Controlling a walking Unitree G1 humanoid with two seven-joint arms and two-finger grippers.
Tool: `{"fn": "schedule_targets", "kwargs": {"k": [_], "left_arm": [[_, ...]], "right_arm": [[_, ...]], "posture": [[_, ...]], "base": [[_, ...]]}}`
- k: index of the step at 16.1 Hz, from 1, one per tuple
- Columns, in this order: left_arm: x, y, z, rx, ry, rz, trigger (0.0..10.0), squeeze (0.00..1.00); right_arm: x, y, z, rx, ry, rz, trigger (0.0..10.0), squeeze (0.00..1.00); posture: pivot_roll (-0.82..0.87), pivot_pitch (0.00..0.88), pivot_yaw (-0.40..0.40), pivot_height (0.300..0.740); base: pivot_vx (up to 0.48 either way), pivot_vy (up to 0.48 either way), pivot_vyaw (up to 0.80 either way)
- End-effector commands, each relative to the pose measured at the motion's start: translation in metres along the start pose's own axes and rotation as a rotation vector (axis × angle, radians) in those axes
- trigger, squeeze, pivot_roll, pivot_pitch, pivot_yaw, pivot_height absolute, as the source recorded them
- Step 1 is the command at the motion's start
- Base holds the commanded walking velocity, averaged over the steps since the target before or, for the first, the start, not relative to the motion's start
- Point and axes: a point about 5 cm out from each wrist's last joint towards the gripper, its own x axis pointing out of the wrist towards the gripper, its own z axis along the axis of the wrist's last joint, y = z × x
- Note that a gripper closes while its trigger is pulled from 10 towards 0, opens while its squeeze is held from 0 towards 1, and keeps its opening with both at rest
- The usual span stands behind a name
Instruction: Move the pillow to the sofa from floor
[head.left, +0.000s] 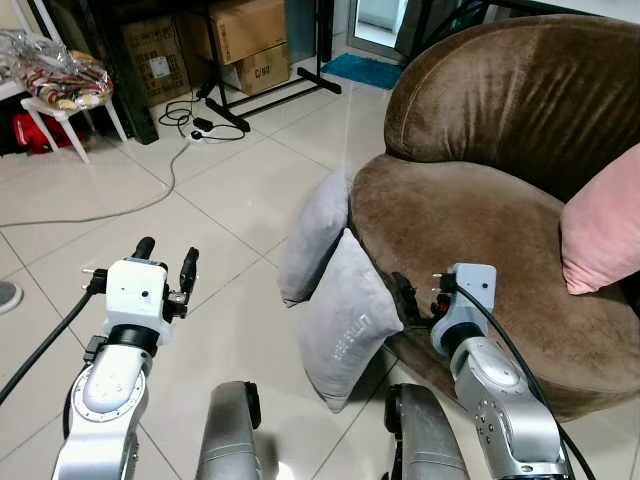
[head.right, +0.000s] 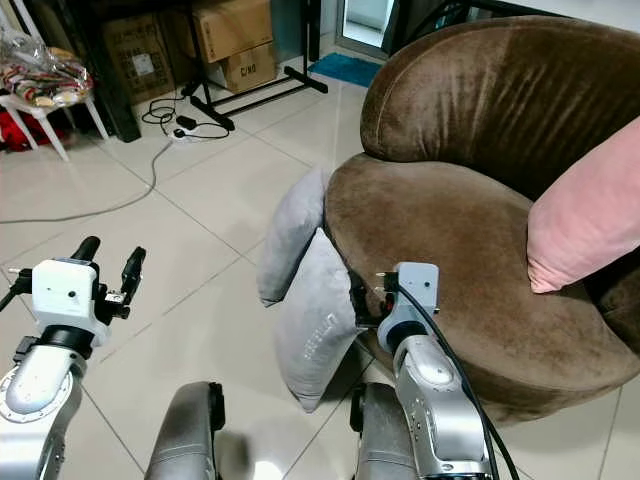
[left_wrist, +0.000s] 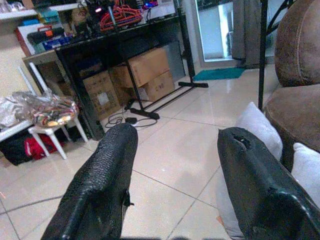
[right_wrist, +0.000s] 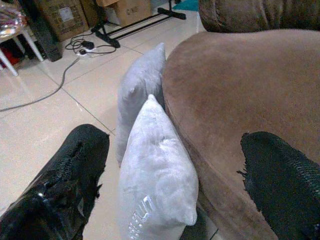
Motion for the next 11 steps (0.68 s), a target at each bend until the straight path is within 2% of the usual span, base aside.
{"fn": "schedule_targets", "kwargs": {"k": [1, 2, 5, 11], "left_arm": [[-0.0018, -0.0019, -0.0007, 0.004, -0.002, -0.001, 10.0, 0.00], [-0.0059, -0.0043, -0.0022, -0.003, 0.000, -0.014, 10.0, 0.00], [-0.0060, -0.0057, -0.0021, -0.012, -0.001, -0.020, 10.0, 0.00], [-0.0064, -0.0080, -0.0030, -0.016, 0.001, -0.029, 10.0, 0.00]], "right_arm": [[-0.0009, -0.0018, -0.0014, -0.034, -0.004, 0.009, 10.0, 0.00], [-0.0034, -0.0035, -0.0048, -0.051, -0.002, 0.017, 10.0, 0.00], [-0.0031, -0.0013, -0.0001, -0.057, -0.012, 0.014, 10.0, 0.00], [-0.0015, -0.0036, 0.0019, -0.037, -0.026, -0.010, 10.0, 0.00]], "posture": [[0.08, 0.000, -0.023, 0.571], [0.08, 0.000, -0.026, 0.571], [0.08, 0.000, -0.027, 0.571], [0.08, 0.000, -0.033, 0.571]], "base": [[0.000, 0.000, 0.00], [0.262, 0.000, 0.80], [0.301, 0.000, 0.80], [0.323, 0.000, 0.00]]}}
